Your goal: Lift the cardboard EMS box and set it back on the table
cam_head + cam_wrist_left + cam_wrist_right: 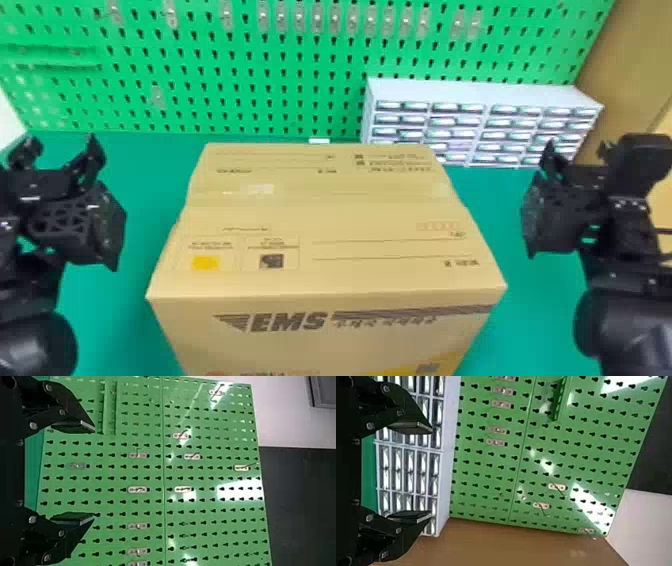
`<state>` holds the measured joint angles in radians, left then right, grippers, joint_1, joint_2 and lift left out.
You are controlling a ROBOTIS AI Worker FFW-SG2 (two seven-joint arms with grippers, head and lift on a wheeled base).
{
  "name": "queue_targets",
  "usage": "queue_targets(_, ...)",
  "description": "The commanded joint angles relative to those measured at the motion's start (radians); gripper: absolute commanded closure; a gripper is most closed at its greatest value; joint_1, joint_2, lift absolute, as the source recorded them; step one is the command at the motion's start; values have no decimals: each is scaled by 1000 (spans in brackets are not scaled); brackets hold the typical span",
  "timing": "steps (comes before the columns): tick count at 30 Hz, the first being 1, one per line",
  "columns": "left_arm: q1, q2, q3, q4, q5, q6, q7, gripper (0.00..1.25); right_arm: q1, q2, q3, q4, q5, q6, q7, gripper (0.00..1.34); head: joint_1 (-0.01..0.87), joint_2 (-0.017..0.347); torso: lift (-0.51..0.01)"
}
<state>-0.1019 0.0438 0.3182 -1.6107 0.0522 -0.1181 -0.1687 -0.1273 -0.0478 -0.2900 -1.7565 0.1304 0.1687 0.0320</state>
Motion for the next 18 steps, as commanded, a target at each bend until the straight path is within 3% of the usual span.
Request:
queue_targets(1,1,1,-1,0,0,0,0,470,1,0,0,0,0,-1,-1,507,678,-14,-75)
queue_targets(18,4,-1,-4,0,5,0,0,470,1,0,-3,0,0,-5,0,507,678,-14,-95)
